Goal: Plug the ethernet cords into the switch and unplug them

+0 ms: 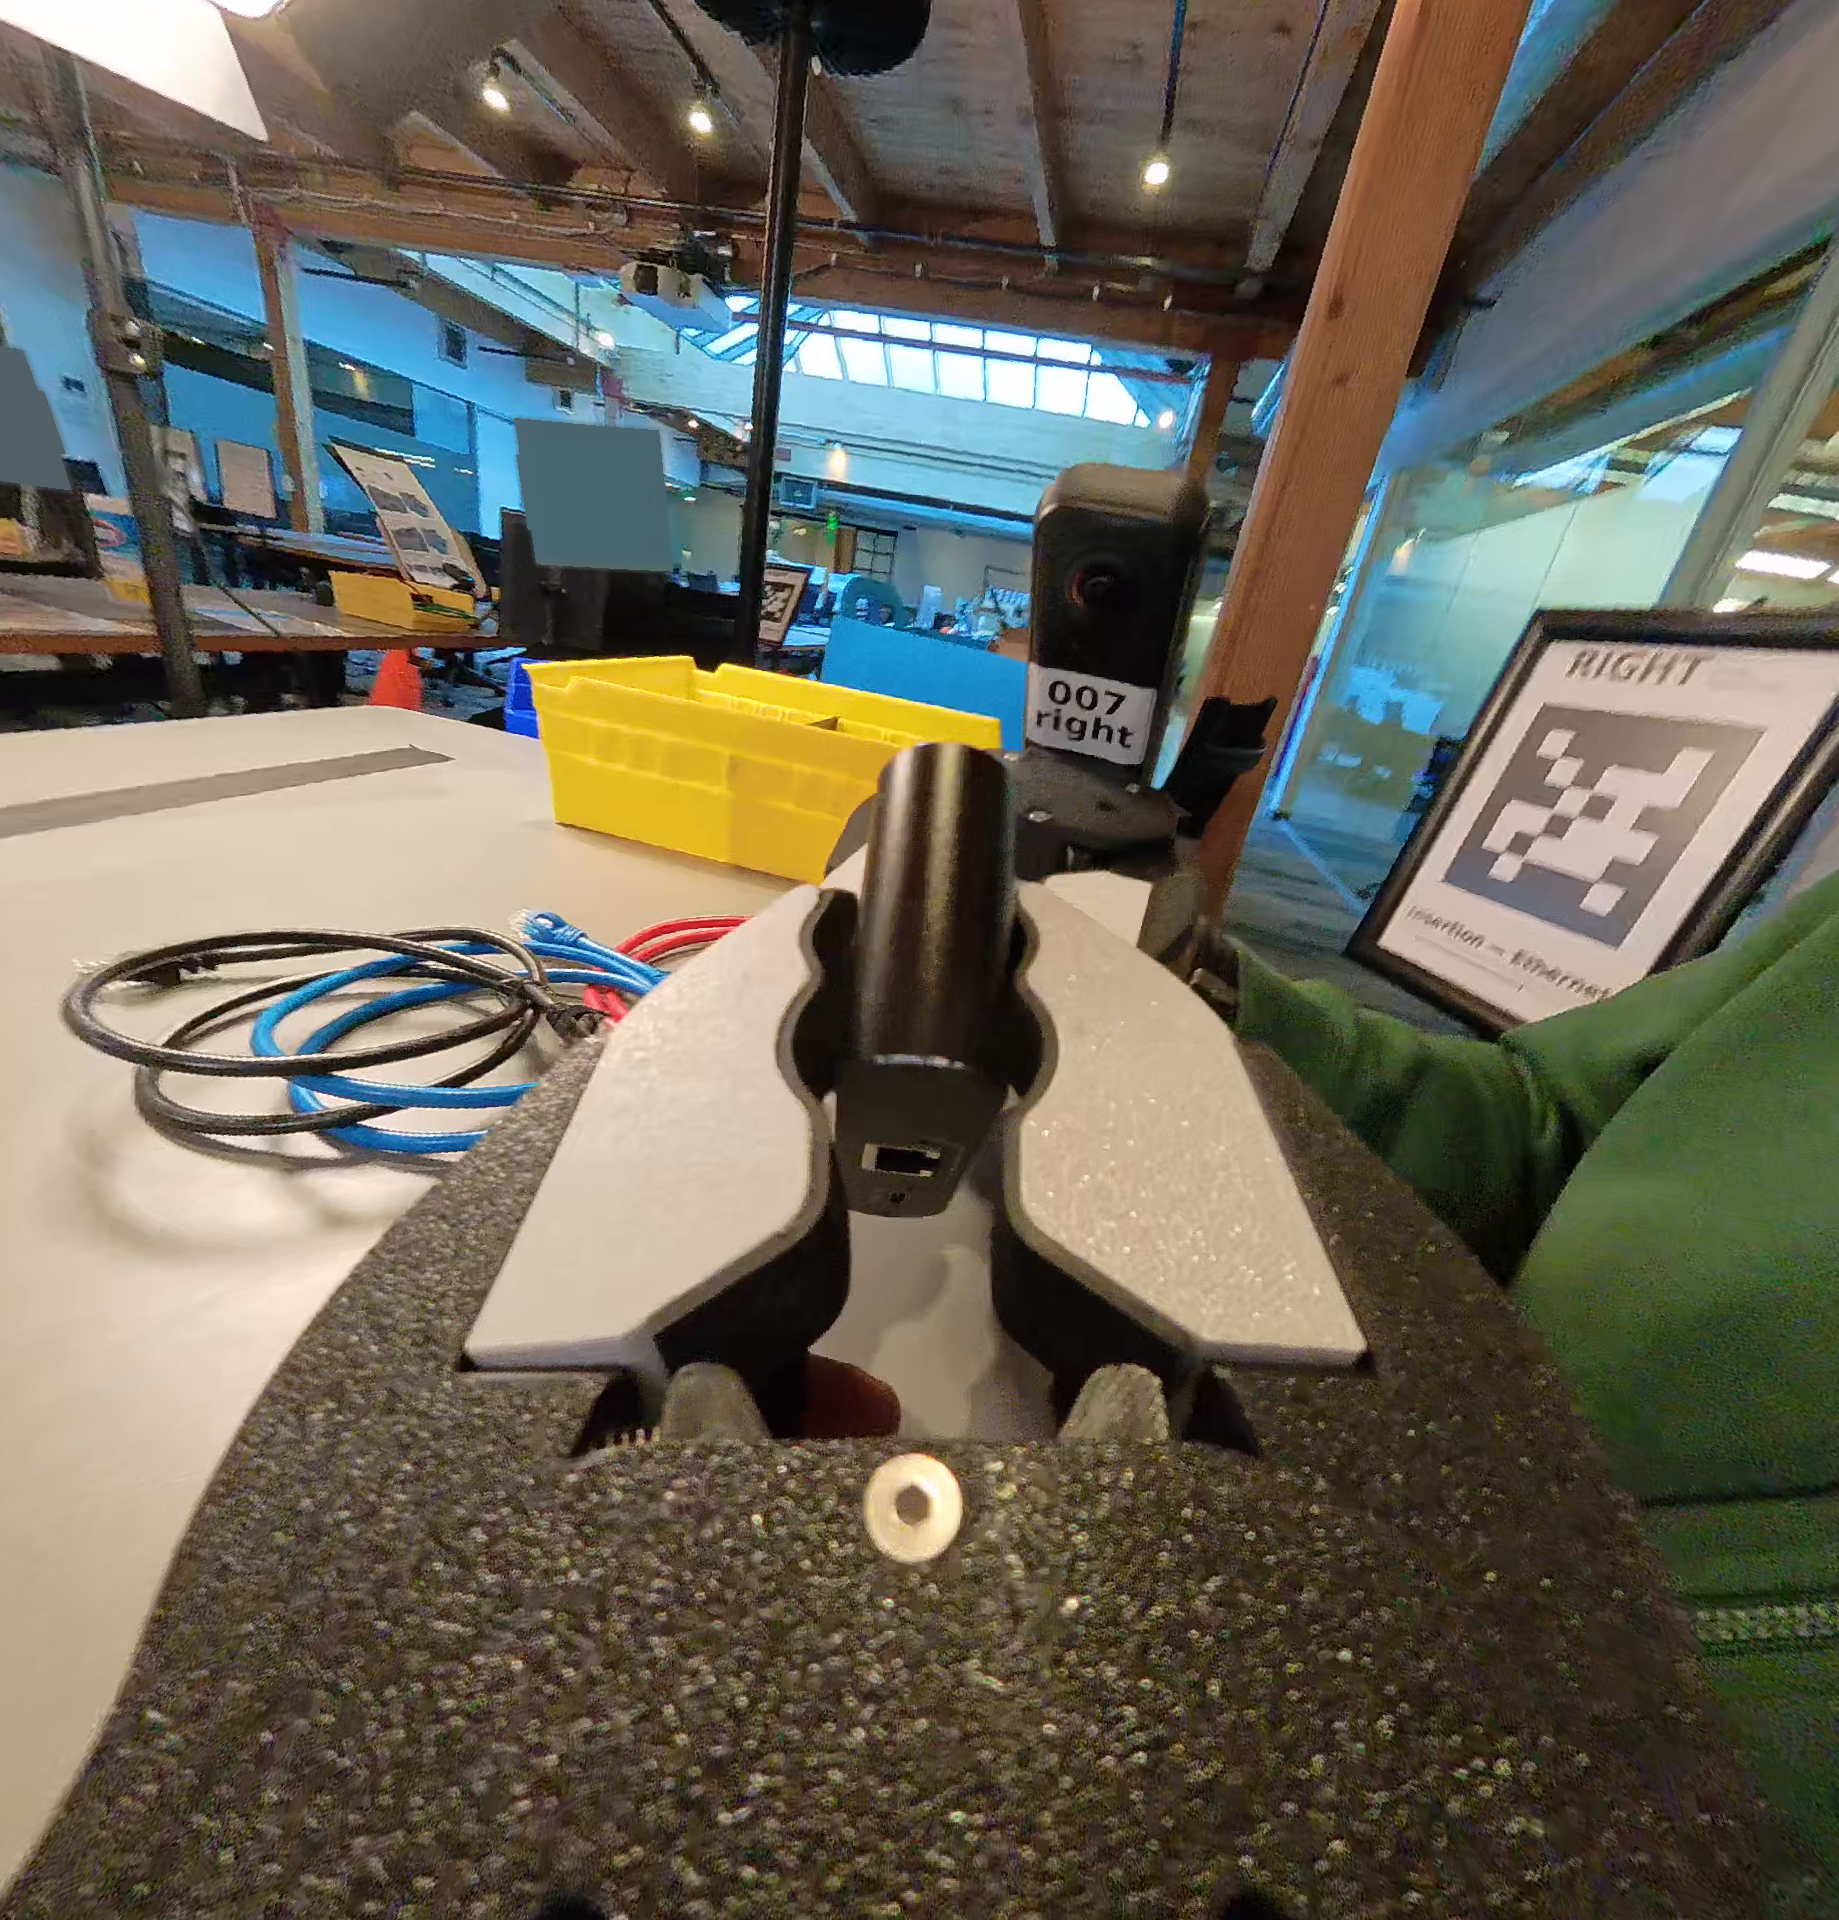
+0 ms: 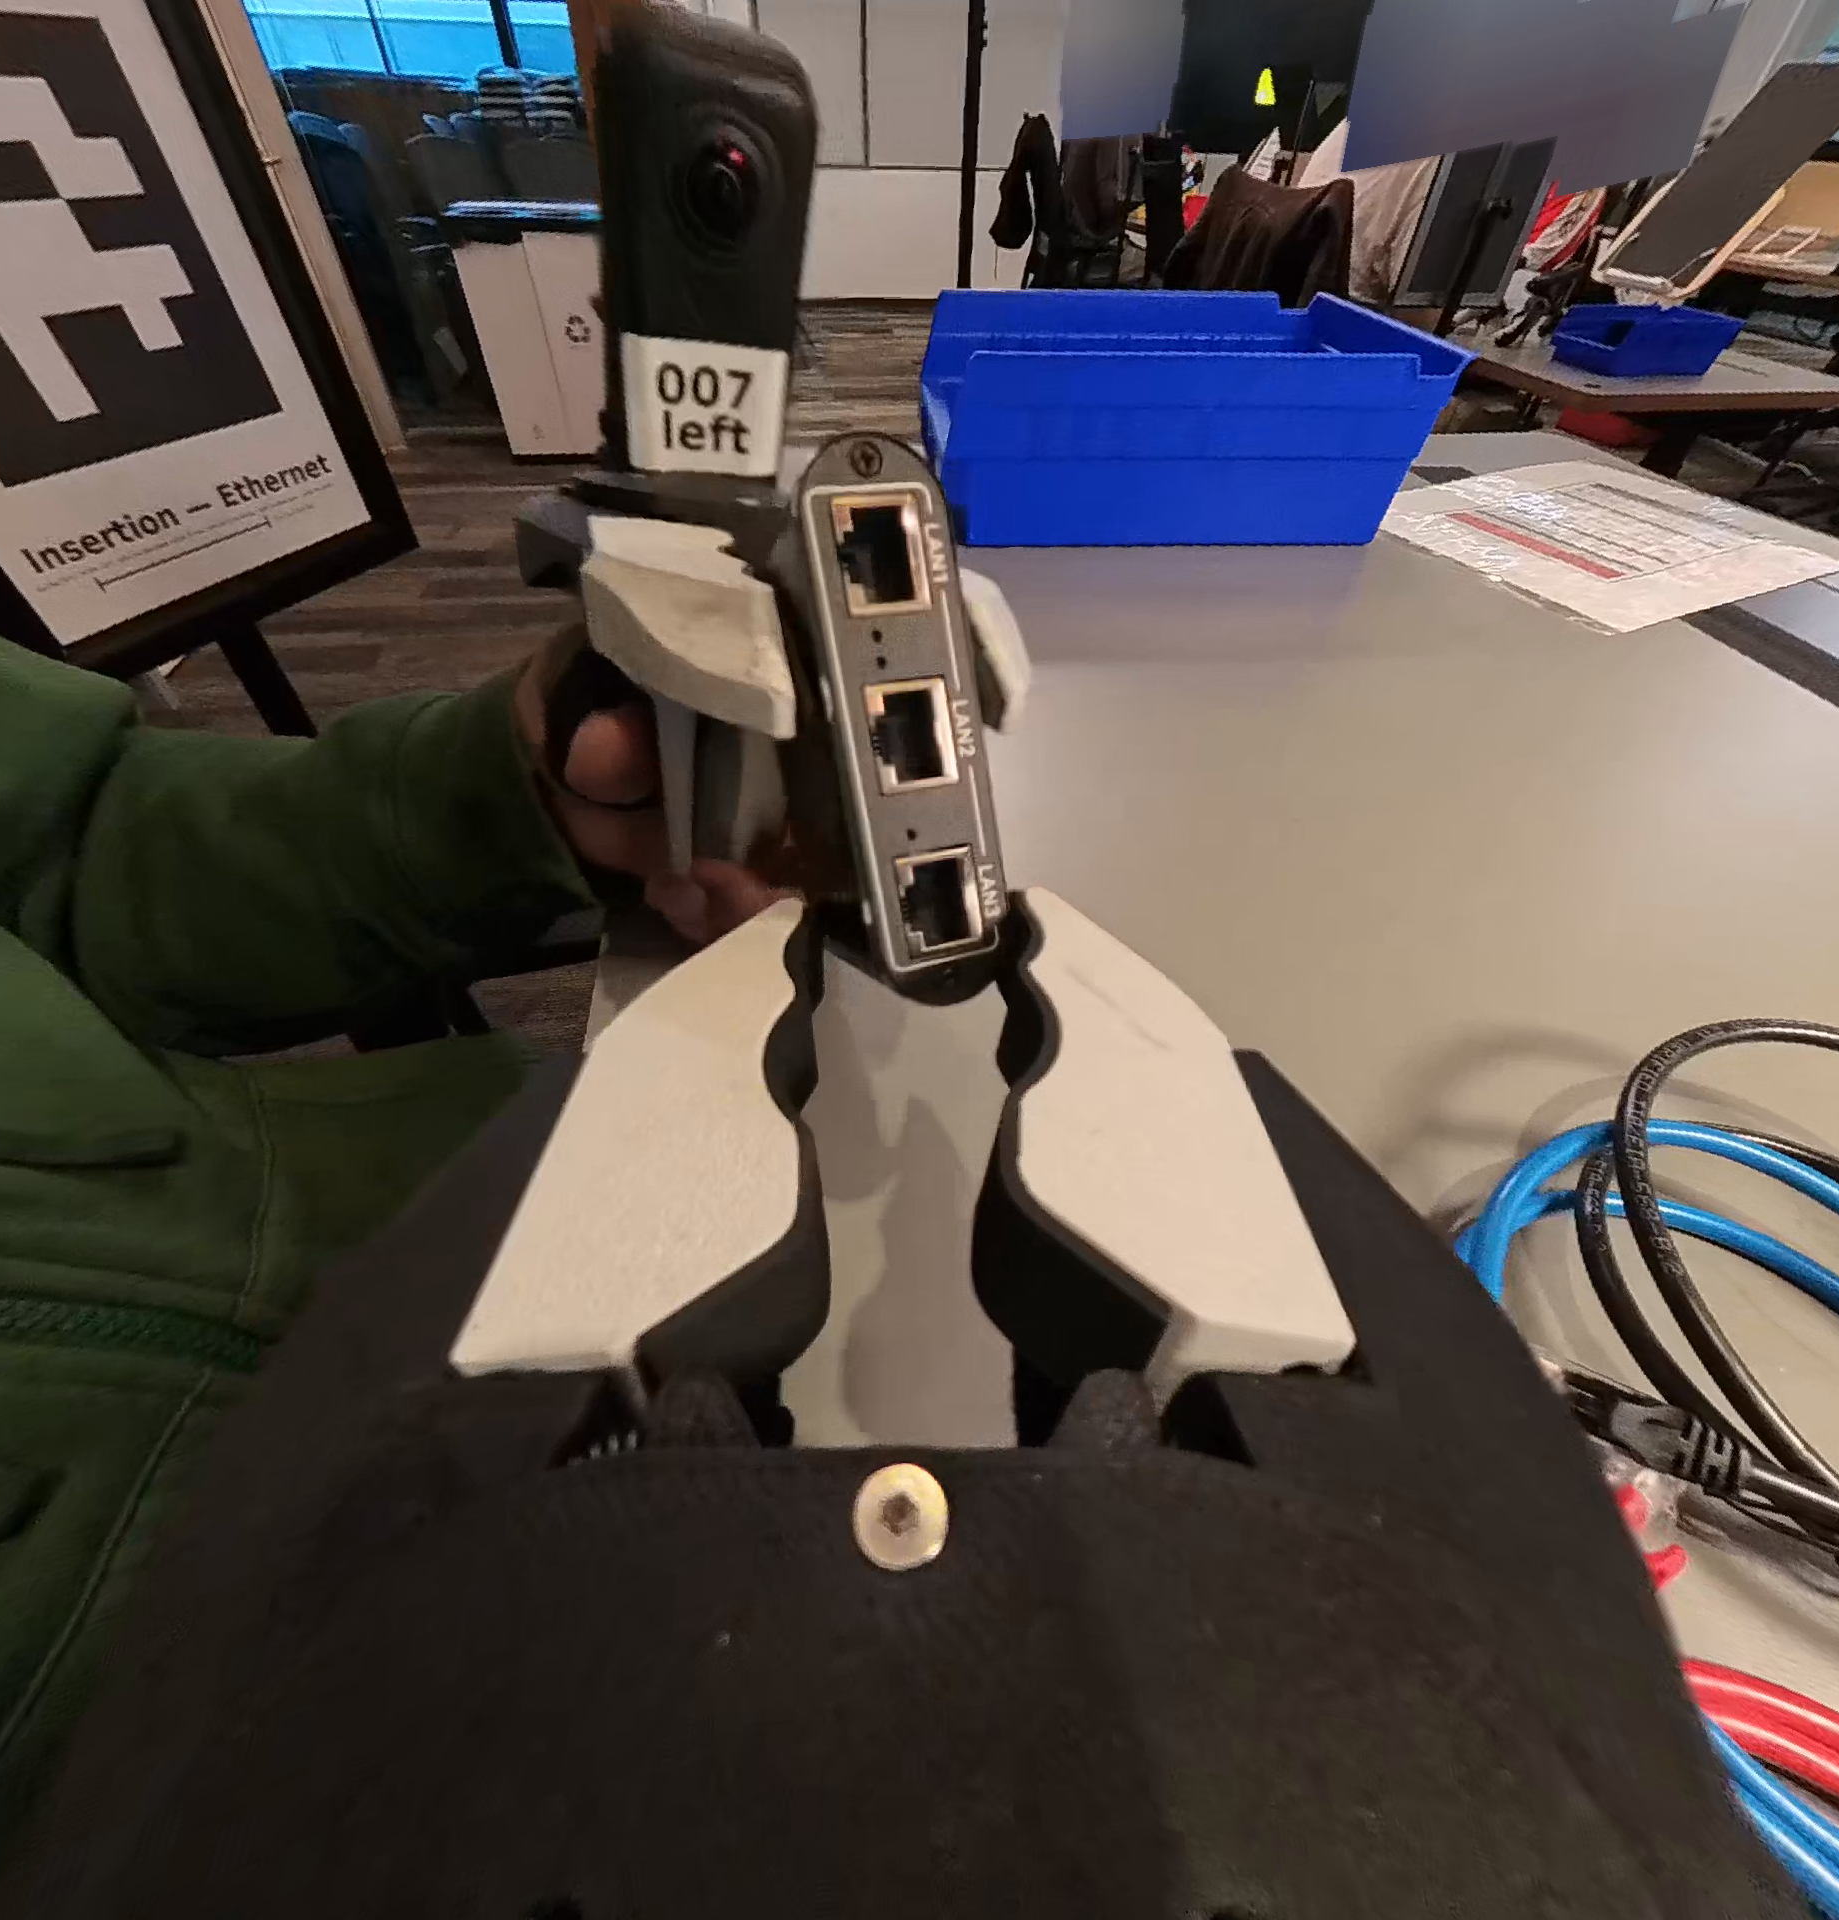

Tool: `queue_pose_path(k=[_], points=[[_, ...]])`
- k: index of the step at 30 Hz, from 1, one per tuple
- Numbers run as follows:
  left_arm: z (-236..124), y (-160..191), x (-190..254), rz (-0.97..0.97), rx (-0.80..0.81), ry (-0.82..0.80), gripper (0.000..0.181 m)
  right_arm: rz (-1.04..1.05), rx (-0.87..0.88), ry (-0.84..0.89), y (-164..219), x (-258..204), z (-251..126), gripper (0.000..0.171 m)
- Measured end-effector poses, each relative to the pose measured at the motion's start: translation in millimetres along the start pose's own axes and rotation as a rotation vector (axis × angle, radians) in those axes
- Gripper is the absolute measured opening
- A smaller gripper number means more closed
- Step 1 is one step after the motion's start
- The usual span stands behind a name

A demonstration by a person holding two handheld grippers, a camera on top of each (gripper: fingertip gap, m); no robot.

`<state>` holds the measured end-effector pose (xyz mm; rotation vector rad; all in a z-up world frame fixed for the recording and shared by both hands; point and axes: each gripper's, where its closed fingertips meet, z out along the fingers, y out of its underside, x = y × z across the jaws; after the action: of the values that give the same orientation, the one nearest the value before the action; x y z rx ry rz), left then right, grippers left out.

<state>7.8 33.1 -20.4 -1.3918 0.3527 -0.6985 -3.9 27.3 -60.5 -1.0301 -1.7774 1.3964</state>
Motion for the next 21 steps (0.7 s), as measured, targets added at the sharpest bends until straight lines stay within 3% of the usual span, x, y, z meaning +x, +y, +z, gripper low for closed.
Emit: queue_pose_path(k=[4,10,21], points=[[3.4,6.6,4.6,0.075,-0.057,-0.004,0.028,-0.014,0.047,0.008,-8.4,-1.8,-1.3,0.042],[8.4,13.7,1.4,0.135,-0.112,-0.060,0.033,-0.068,-0.014,0.036,-2.3,-0.3,-0.1,0.033],[-15.6,-9.0,-27.5,0.051,0.037,-0.157,0.038,-0.141,-0.060,0.272,-6.6,39.7,-33.9,0.026]])
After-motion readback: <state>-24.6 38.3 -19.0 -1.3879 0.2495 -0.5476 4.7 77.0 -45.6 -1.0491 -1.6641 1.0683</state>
